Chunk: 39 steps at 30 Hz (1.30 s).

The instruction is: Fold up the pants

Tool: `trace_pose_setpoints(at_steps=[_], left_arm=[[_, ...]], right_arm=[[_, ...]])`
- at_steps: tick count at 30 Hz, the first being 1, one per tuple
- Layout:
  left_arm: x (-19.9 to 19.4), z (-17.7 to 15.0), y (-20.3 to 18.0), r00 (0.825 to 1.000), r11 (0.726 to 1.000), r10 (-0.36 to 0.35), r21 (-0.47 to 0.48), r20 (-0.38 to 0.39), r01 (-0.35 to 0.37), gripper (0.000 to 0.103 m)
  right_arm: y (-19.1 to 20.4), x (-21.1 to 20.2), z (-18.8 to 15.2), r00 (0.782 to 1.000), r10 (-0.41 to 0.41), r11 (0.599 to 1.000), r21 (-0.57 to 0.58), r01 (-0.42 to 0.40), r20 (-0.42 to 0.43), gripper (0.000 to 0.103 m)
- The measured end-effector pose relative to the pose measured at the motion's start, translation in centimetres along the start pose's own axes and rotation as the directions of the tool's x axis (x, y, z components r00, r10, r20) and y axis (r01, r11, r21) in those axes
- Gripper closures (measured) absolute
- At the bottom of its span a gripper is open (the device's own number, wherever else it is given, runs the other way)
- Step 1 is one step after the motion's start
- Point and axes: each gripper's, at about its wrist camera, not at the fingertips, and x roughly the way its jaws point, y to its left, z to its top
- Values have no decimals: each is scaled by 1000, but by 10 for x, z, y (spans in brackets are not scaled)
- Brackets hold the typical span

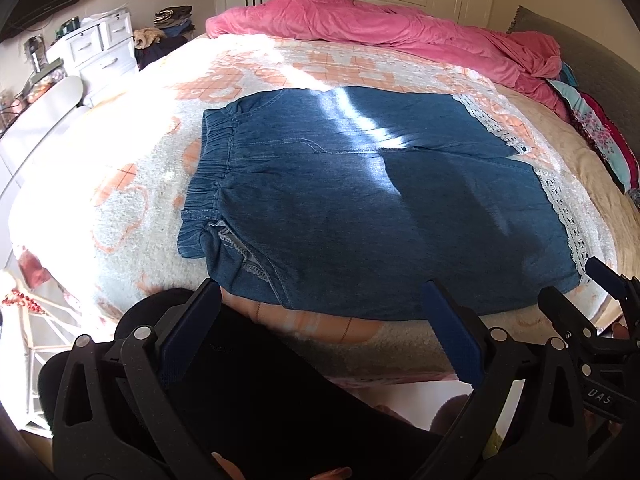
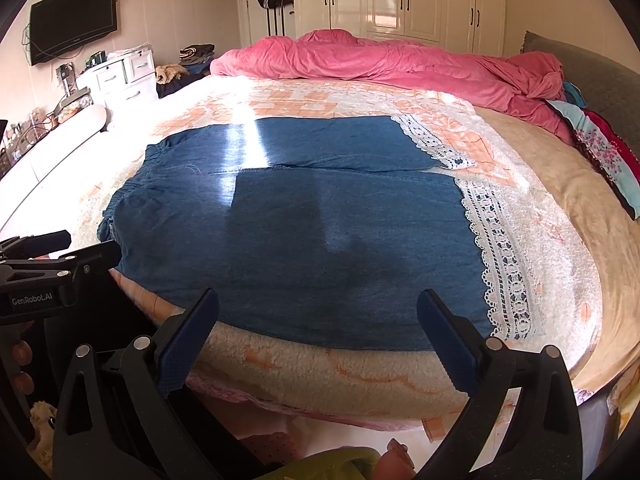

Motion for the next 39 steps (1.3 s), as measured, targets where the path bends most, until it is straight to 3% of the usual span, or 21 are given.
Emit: trace_pose_setpoints(at_steps=[29,39], left_arm=[[3,2,5,1000,1000,5,-19,-9,-5,9],[20,17,20,1000,999,15,-44,-26,-17,9]], right_arm=[[2,5,2,1000,10,1000,-18,-10,-3,4],[-2,27,29,1000,19,999,-32,-20,-14,4]])
